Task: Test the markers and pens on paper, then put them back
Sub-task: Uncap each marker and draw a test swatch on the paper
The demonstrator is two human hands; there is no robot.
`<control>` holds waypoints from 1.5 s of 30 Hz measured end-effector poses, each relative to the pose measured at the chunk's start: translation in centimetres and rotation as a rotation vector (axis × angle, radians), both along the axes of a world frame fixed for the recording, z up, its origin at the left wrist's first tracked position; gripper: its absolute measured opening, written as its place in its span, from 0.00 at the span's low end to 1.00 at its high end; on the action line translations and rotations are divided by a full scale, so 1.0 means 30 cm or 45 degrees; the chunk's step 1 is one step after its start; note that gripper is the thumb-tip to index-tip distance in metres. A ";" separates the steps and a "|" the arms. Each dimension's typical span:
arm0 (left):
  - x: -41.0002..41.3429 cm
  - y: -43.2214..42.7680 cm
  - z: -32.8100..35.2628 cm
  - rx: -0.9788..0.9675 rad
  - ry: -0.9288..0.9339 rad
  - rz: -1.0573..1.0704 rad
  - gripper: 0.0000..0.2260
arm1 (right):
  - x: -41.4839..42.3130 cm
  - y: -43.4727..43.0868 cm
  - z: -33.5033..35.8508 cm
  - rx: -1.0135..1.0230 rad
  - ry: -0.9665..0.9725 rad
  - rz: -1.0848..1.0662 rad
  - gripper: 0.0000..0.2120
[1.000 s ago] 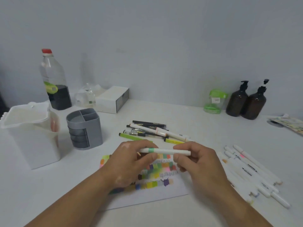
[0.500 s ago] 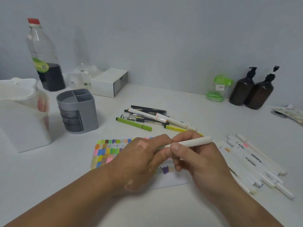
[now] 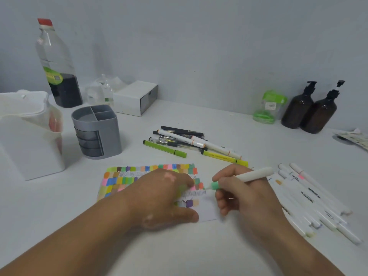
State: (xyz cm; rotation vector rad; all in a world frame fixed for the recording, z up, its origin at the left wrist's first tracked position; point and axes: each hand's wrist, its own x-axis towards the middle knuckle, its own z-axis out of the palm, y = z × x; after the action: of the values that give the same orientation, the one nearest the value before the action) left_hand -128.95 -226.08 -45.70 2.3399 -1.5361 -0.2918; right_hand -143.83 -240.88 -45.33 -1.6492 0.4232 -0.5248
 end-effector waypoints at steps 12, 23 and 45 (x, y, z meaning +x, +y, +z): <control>0.018 0.013 0.011 0.055 0.029 0.006 0.30 | 0.011 0.022 -0.038 -0.387 0.300 0.051 0.05; 0.025 0.009 0.002 0.061 0.064 0.041 0.31 | 0.013 0.017 -0.045 -0.542 0.381 0.027 0.06; 0.026 0.012 0.005 0.093 0.077 0.047 0.33 | 0.010 0.011 -0.037 -0.576 0.429 -0.035 0.03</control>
State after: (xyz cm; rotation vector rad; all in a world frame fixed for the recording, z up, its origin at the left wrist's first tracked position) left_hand -128.18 -225.71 -45.56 2.3893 -1.4764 -0.4120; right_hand -143.54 -240.55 -46.44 -2.1841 0.6056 -0.3781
